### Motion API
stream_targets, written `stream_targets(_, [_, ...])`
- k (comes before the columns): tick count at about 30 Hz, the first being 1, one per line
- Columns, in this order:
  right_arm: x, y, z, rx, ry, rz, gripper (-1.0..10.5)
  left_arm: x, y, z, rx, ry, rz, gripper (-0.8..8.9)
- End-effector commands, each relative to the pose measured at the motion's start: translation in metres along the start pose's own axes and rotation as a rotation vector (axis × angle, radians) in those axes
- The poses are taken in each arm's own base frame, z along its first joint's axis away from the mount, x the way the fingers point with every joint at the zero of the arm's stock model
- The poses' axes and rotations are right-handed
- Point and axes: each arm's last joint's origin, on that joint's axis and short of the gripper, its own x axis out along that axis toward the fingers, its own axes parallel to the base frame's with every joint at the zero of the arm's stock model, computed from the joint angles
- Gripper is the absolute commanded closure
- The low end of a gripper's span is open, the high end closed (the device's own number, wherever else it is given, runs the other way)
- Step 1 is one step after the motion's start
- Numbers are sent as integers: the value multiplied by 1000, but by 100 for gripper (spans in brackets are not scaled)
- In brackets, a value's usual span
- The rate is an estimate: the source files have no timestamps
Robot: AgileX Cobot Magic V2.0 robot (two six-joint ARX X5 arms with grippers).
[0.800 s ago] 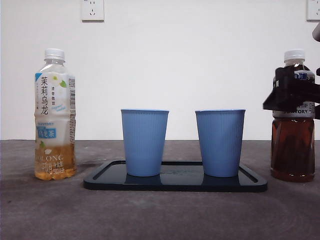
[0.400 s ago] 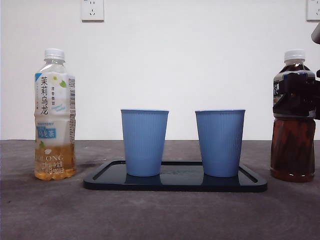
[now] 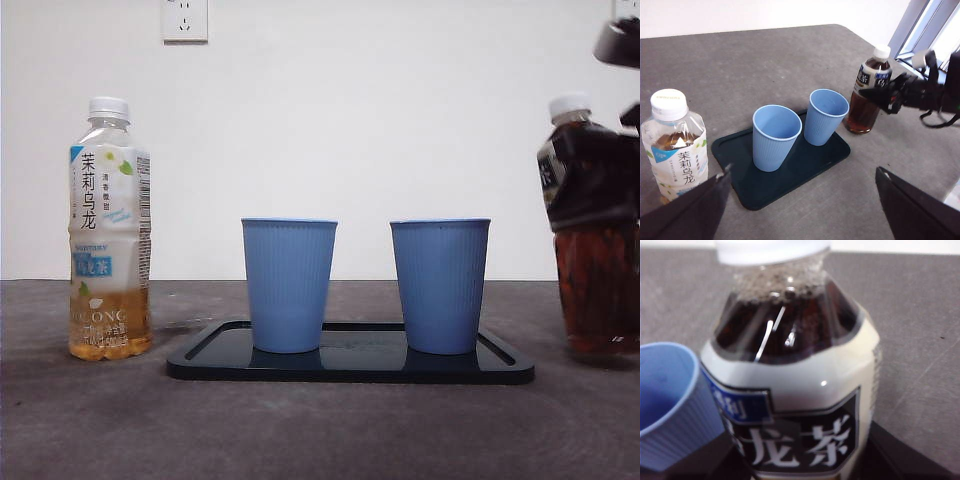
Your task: Pour the drink into the cup
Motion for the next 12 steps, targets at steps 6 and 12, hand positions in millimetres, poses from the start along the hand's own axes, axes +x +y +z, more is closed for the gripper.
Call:
stream_targets(6, [-22, 30, 59, -214, 172, -26, 757, 1, 0, 3, 36, 2, -5, 348])
stream_targets(12, [-32, 49, 74, -345, 263, -23, 756, 2, 0, 3, 33, 7, -5, 348])
